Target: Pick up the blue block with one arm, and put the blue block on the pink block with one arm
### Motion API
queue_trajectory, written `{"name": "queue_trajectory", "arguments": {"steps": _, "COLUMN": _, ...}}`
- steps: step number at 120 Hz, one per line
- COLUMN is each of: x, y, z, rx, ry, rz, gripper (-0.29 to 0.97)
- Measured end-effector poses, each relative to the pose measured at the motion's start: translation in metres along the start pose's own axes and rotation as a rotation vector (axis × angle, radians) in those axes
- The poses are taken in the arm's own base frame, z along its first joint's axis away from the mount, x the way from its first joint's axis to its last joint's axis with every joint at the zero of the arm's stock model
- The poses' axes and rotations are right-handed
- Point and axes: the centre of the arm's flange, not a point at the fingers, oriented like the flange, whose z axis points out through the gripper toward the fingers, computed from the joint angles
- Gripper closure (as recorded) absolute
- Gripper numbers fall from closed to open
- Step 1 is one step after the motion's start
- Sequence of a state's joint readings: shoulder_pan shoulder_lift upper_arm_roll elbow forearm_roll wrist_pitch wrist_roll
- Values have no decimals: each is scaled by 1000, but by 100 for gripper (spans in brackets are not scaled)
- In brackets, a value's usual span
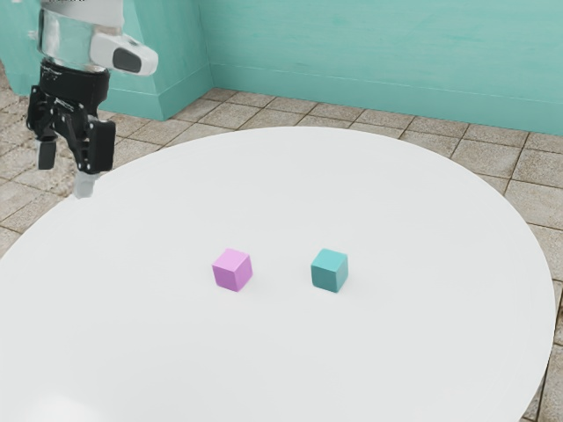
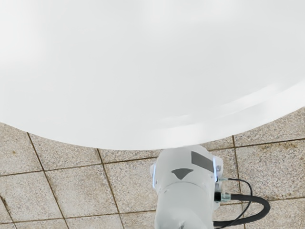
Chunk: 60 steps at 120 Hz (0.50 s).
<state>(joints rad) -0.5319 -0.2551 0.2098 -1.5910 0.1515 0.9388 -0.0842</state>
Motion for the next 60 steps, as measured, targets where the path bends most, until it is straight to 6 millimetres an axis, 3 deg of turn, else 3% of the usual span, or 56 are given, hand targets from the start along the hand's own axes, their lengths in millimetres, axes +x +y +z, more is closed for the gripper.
{"name": "queue_trajectory", "arguments": {"steps": 6, "x": 29, "y": -7, "z": -6, "rx": 7, "ry": 109, "rz": -47, "gripper": 2}}
{"name": "queue_trajectory", "arguments": {"steps": 18, "x": 69, "y": -12, "z": -14, "rx": 19, "ry": 265, "rz": -103, "gripper": 2}}
{"name": "queue_trajectory", "arguments": {"steps": 25, "x": 114, "y": -7, "z": -11, "rx": 14, "ry": 306, "rz": -131, "gripper": 2}}
{"name": "queue_trajectory", "arguments": {"steps": 37, "x": 232, "y": 15, "z": 34, "rx": -25, "ry": 311, "rz": -174, "gripper": 2}}
{"name": "queue_trajectory", "arguments": {"steps": 43, "x": 279, "y": 35, "z": 56, "rx": -48, "ry": 321, "rz": -180, "gripper": 2}}
{"name": "queue_trajectory", "arguments": {"steps": 52, "x": 330, "y": 53, "z": 75, "rx": -82, "ry": 357, "rz": -201, "gripper": 2}}
{"name": "queue_trajectory", "arguments": {"steps": 60, "x": 363, "y": 54, "z": 97, "rx": -119, "ry": 376, "rz": -243, "gripper": 2}}
